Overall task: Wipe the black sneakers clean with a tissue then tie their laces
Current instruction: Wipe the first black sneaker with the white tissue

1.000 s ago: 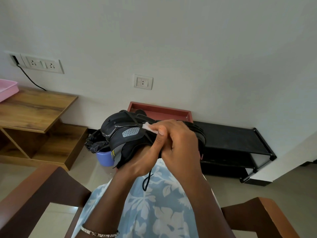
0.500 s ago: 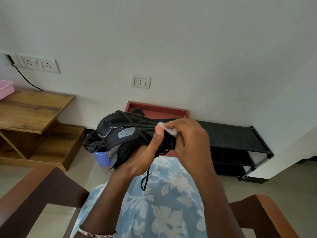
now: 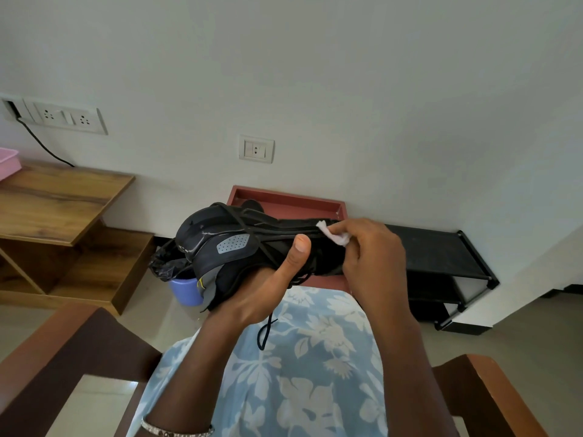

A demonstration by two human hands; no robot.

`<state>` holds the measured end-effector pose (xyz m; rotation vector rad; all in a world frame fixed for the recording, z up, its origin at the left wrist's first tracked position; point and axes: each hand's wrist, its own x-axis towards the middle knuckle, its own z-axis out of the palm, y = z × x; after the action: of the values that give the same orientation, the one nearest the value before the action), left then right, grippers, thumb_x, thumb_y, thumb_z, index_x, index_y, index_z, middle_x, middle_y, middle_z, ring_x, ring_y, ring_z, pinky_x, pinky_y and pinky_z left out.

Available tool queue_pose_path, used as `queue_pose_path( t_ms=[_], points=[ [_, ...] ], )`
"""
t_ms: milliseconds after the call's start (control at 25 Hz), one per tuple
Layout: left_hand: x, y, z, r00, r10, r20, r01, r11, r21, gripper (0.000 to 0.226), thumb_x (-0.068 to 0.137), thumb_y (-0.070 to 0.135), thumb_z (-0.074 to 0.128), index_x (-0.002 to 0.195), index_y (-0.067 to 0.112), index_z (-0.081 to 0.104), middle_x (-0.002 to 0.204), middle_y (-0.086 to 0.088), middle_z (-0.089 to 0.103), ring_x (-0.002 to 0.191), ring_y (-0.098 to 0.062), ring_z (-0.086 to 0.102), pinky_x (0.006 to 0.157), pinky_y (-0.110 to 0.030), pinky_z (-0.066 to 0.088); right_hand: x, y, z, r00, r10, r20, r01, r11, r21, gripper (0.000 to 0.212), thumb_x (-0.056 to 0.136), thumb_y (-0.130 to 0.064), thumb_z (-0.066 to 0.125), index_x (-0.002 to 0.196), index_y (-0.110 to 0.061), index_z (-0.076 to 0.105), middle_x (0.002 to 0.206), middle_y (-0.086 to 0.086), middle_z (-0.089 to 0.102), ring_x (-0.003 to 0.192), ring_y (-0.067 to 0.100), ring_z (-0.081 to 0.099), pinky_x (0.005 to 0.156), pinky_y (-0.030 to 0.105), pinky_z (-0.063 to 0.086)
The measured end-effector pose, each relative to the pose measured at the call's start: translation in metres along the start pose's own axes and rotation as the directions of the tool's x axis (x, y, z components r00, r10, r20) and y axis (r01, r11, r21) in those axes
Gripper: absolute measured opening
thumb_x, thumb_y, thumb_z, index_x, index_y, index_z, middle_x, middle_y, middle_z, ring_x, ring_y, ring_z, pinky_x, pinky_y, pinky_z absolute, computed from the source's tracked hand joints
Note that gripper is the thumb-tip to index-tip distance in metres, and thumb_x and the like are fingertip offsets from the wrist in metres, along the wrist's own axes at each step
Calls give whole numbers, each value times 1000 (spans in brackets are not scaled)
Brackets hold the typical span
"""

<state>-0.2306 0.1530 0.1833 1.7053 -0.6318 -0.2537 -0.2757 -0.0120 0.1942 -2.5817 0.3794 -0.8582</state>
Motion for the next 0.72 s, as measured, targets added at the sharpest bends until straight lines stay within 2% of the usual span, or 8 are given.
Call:
queue_pose_path(
  t_ms=[80,200,320,440,520,560,640,720],
  points=[
    [0,2,-1,1000,0,-15,0,1000,-11,43,73,94,30,102,75,55,114,43,59,118,18,50,106,-12,34,-1,-4,-1,997,-79,-22,80,997,1,38,84,7,58,105,-18,77,101,-3,74,96,22,64,78,28,46],
    [-2,8,0,999,44,-12,-45,998,-44,52,74,92,35,100,56,62,107,32,67,110,14,58,93,-7,42,-6,-32,2,944,-331,0,316,902,293,37,90,2,59,111,-22,77,108,-11,75,103,12,65,90,26,47],
    [-5,7,2,999,34,-21,-36,997,-62,44,83,79,38,100,47,62,100,23,69,106,11,61,92,-12,46,-5,-47,3,908,-418,7,364,799,479,34,88,2,59,109,-17,78,108,-7,76,106,10,67,95,27,50],
    [-3,3,-2,999,39,-28,-39,999,-23,56,75,94,30,110,60,59,118,30,63,120,11,53,108,-19,38,5,-21,-1,962,-272,0,256,905,341,33,87,4,64,103,-20,80,101,-6,76,99,12,67,88,37,54],
    [-1,-1,-5,1000,2,-32,-2,1000,-3,60,69,98,27,114,67,54,129,35,56,130,10,44,119,-30,29,11,-2,-6,996,-84,-40,89,987,136,36,86,4,65,102,-24,79,98,-3,74,94,17,64,84,38,54],
    [-1,1,-6,999,-10,-32,10,1000,1,59,67,99,26,112,71,52,128,39,54,130,13,42,120,-29,26,13,2,-9,999,15,-51,-10,996,87,35,86,2,65,103,-26,78,98,-2,72,93,17,63,84,37,54],
    [-1,5,-5,1000,0,-15,0,1000,4,52,66,100,26,106,77,50,121,49,52,125,21,41,115,-21,27,12,-1,-9,997,55,-51,-48,992,120,32,87,-2,67,102,-28,77,97,-7,74,91,13,66,83,39,56],
    [-3,9,0,1000,20,4,-20,1000,19,45,69,97,26,103,79,48,118,50,51,122,22,42,110,-15,29,9,-18,-8,1000,-29,-6,29,966,255,29,86,-3,68,100,-27,78,94,-14,75,88,6,70,80,34,58]
  ],
)
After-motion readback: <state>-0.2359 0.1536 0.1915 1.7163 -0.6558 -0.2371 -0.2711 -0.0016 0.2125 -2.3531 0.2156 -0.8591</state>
